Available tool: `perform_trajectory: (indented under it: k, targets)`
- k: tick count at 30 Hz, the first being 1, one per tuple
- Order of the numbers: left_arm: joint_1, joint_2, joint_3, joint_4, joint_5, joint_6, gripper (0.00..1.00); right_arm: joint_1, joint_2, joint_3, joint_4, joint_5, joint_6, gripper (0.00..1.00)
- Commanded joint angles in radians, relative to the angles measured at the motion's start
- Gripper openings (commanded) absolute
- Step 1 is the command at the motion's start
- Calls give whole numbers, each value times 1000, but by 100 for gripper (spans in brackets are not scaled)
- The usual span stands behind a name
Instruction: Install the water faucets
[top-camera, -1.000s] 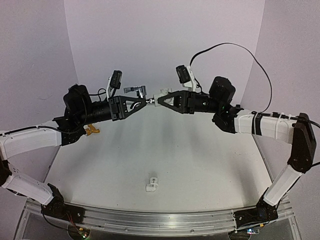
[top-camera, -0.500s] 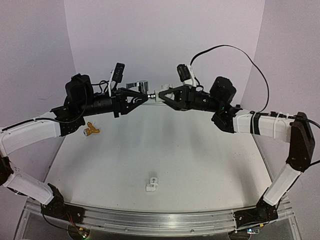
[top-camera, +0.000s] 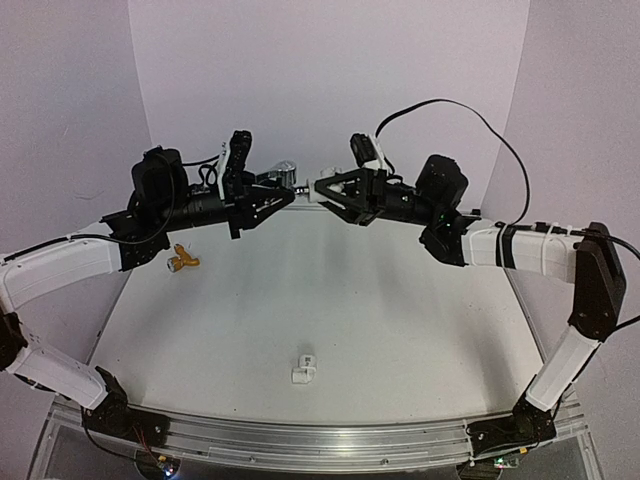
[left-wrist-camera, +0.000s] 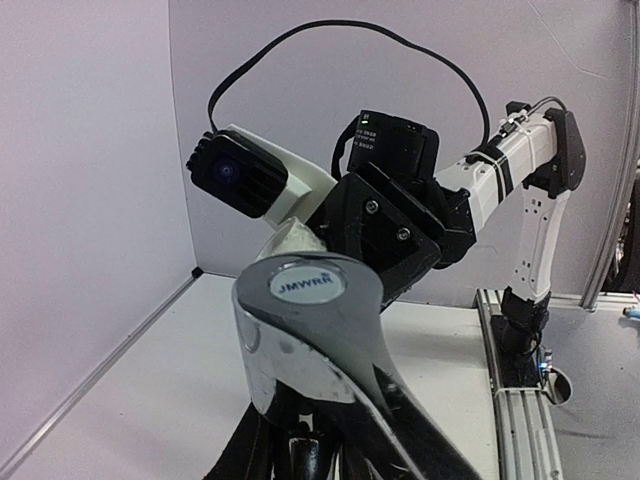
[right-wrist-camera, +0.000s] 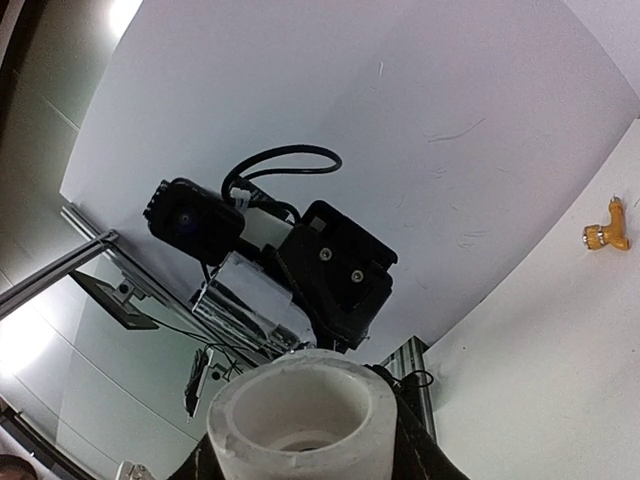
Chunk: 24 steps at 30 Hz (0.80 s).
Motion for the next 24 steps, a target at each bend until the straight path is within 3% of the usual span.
perform_trajectory:
  k: [1, 17, 24]
  targets:
    - [-89, 68, 8, -23, 163, 231, 0, 115, 67, 79, 17, -10, 146, 0]
    - [-91, 122, 51, -27, 63, 713, 0, 114, 110, 123, 30, 4, 338, 0]
    - [-91, 165, 154, -132, 4, 973, 0, 105, 100, 141, 29, -3, 393, 0]
